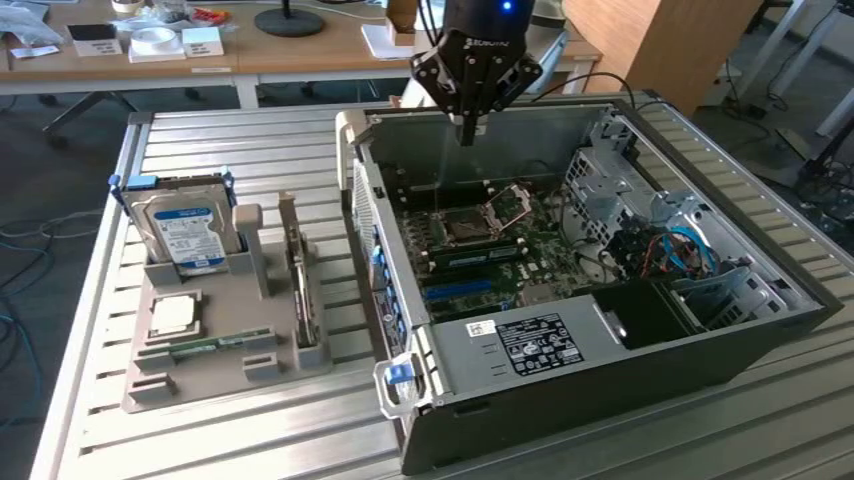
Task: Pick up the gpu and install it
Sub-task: 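Reach for the gpu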
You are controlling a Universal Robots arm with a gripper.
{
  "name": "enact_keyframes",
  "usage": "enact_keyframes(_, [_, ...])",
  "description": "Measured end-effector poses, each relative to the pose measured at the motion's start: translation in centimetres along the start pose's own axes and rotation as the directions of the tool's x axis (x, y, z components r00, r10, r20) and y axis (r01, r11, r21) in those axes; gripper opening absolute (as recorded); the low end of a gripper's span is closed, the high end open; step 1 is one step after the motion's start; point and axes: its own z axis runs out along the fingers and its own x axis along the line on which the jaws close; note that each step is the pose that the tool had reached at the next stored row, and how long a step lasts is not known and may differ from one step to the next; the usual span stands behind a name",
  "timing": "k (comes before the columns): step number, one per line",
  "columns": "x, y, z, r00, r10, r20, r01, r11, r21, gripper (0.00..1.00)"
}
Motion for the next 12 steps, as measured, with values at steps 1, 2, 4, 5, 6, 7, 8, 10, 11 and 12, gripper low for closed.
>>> enact_keyframes(1, [0.1, 0.00, -0.01, 1.0000, 0.000, -0.0001, 0.000, 1.0000, 0.0001, 0.11])
enact_keyframes(2, [0.2, -0.01, -0.01, 1.0000, 0.000, 0.0000, 0.000, 1.0000, 0.0000, 0.11])
enact_keyframes(4, [0.4, -0.03, -0.01, 1.0000, 0.000, 0.0000, 0.000, 1.0000, 0.0000, 0.11])
enact_keyframes(5, [0.5, -0.03, -0.01, 1.0000, 0.000, -0.0001, 0.000, 1.0000, 0.0000, 0.11])
enact_keyframes(6, [0.6, -0.04, -0.01, 1.0000, 0.000, 0.0000, 0.000, 1.0000, 0.0000, 0.11])
enact_keyframes(7, [0.7, -0.05, -0.02, 1.0000, 0.000, 0.0000, 0.000, 1.0000, 0.0000, 0.11])
enact_keyframes(8, [0.8, -0.06, -0.02, 1.0000, 0.000, -0.0001, 0.000, 1.0000, 0.0000, 0.11])
enact_keyframes(10, [1.1, -0.07, -0.03, 1.0000, 0.000, -0.0001, 0.000, 1.0000, 0.0001, 0.11])
enact_keyframes(11, [1.2, -0.08, -0.03, 1.0000, 0.000, 0.0000, 0.000, 1.0000, 0.0000, 0.11])
enact_keyframes(12, [1.3, -0.09, -0.03, 1.0000, 0.000, 0.0000, 0.000, 1.0000, 0.0000, 0.11])
